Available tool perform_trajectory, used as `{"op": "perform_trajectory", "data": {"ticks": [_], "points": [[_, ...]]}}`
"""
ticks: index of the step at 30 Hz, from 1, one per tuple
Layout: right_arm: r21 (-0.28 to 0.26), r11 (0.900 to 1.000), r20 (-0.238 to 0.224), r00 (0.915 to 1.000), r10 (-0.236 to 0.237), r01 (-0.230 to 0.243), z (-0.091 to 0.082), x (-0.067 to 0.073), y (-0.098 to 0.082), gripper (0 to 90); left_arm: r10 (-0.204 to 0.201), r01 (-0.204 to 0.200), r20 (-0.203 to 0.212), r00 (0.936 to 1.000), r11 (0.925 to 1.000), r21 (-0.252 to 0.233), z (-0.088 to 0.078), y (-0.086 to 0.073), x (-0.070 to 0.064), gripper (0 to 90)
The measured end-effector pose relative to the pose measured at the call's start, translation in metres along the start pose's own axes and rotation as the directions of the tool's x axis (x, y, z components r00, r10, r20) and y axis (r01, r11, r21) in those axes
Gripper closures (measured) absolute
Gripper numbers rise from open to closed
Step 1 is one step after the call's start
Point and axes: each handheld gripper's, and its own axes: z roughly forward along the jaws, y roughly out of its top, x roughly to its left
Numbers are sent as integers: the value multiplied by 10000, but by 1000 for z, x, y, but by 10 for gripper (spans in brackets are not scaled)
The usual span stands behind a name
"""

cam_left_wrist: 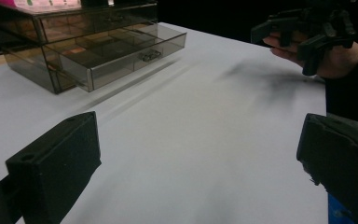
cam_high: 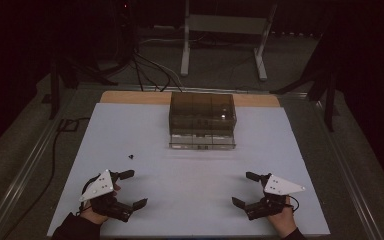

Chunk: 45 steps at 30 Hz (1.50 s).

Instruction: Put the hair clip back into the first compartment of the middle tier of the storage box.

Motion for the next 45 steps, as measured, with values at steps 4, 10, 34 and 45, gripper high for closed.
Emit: {"op": "perform_trajectory", "data": {"ticks": [4,10,34,45], "points": [[-16,9999,16,9999,131,-131,0,-2,-1,2,13,-13,28,10000,10000,-31,-1,4,0,5],[-8,9998,57,9998,188,-188,0,-4,-1,2,-5,6,47,10000,9999,-143,-1,7,1,5],[-120,9994,66,9995,313,-312,-2,-4,-1,2,-380,327,-861,9956,9975,-621,-4,21,19,6],[-120,9992,61,9993,371,-370,-2,-5,-1,2,-754,648,-1812,9806,9959,-638,-5,18,38,5]]}}
